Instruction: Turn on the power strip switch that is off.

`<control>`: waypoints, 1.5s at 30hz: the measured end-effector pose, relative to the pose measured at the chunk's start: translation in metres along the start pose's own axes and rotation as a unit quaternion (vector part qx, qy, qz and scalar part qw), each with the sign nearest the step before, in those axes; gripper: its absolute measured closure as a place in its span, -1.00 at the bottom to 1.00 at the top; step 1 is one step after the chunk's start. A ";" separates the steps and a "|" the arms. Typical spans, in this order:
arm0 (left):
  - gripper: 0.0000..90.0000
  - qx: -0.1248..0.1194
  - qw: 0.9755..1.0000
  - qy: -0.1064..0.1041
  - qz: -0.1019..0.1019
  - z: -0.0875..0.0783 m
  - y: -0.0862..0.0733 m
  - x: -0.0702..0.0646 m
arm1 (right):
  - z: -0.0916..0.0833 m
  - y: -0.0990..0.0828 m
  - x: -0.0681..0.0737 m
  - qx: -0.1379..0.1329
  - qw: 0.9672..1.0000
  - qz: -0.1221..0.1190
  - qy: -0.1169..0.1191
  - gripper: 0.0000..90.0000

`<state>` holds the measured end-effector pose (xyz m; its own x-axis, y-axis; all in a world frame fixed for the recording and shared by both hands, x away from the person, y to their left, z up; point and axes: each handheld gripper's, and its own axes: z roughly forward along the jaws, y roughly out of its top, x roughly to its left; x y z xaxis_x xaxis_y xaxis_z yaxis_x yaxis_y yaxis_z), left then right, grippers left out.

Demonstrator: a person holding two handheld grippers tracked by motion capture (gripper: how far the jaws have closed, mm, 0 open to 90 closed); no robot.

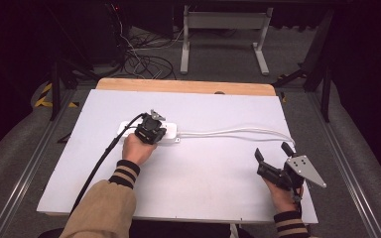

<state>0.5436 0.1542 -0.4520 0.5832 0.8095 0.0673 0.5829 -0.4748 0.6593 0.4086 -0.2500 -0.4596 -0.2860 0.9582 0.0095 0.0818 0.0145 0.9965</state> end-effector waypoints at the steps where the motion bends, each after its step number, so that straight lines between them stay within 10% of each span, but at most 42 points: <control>1: 1.00 -0.001 1.000 0.002 -0.001 0.000 0.000 0.000 | 0.000 0.000 0.000 0.000 1.000 0.000 0.000 -0.79; 19: 1.00 0.005 1.000 -0.026 -0.016 0.000 -0.001 0.004 | -0.001 0.000 0.001 0.000 1.000 -0.003 -0.005 -0.79; 45: 1.00 0.025 0.999 0.000 -0.023 0.002 0.006 -0.002 | -0.003 0.001 0.001 -0.003 1.000 -0.005 -0.006 -0.79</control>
<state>0.5473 0.1491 -0.4498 0.5555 0.8307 0.0379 0.6367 -0.4542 0.6231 0.4059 -0.2496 -0.4581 -0.2752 0.9614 -0.0012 0.0724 0.0219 0.9971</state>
